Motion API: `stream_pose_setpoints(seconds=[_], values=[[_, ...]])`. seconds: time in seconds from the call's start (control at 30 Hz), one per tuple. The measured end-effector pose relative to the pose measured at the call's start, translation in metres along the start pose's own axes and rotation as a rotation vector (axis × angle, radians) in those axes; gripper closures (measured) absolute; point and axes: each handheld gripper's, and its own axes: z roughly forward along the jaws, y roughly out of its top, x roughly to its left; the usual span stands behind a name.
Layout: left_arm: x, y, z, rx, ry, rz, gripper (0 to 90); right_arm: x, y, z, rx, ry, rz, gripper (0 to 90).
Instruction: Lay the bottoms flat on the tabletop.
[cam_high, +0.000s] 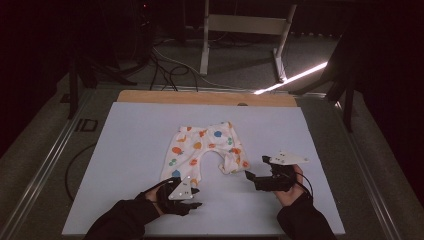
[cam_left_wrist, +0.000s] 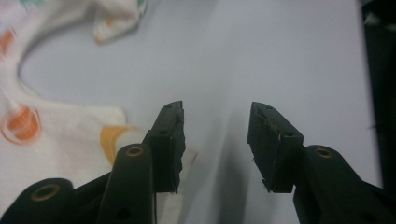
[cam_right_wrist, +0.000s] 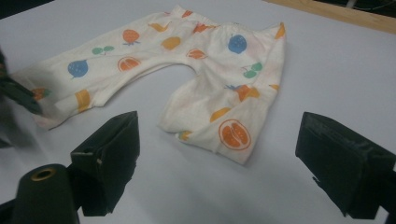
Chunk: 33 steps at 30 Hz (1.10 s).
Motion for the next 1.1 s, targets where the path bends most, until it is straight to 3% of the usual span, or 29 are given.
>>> stream_pose_setpoints(seconds=[0.1, 0.17, 0.23, 0.33, 0.43, 0.57, 0.73, 0.83, 0.97, 1.1], values=[[0.005, -0.008, 0.004, 0.031, 0.005, -0.013, 59.1, 0.000, 0.000, -0.001, -0.003, -0.001, 0.005, 13.8], [0.008, -0.010, 0.003, 0.013, 0.005, -0.048, 63.5, -0.001, 0.000, -0.001, -0.004, 0.000, 0.004, 13.8], [0.009, -0.010, 0.005, 0.011, 0.024, -0.049, 66.2, -0.001, 0.000, 0.000, -0.004, -0.003, 0.008, 13.8], [0.011, -0.010, 0.006, 0.009, 0.058, -0.056, 76.7, -0.001, 0.000, 0.000, 0.001, -0.001, 0.005, 13.8], [0.012, -0.010, 0.005, -0.007, 0.049, -0.074, 86.8, 0.000, 0.001, 0.000, -0.002, -0.001, 0.000, 13.8], [0.013, -0.004, -0.002, -0.060, 0.017, -0.100, 87.6, 0.000, 0.001, 0.000, -0.007, 0.002, 0.001, 13.8], [0.011, 0.005, -0.010, -0.136, 0.013, -0.122, 87.6, 0.001, 0.002, -0.002, -0.008, 0.002, 0.000, 13.8], [0.010, 0.008, -0.007, -0.146, 0.009, -0.127, 87.5, 0.001, 0.003, -0.003, -0.013, 0.001, -0.004, 13.8], [0.008, 0.010, 0.002, -0.129, 0.011, -0.117, 87.2, 0.001, 0.002, -0.002, -0.012, 0.000, -0.001, 13.8], [0.009, 0.008, 0.009, -0.111, 0.016, -0.134, 86.6, 0.001, 0.002, -0.001, -0.008, 0.001, -0.005, 13.8]])
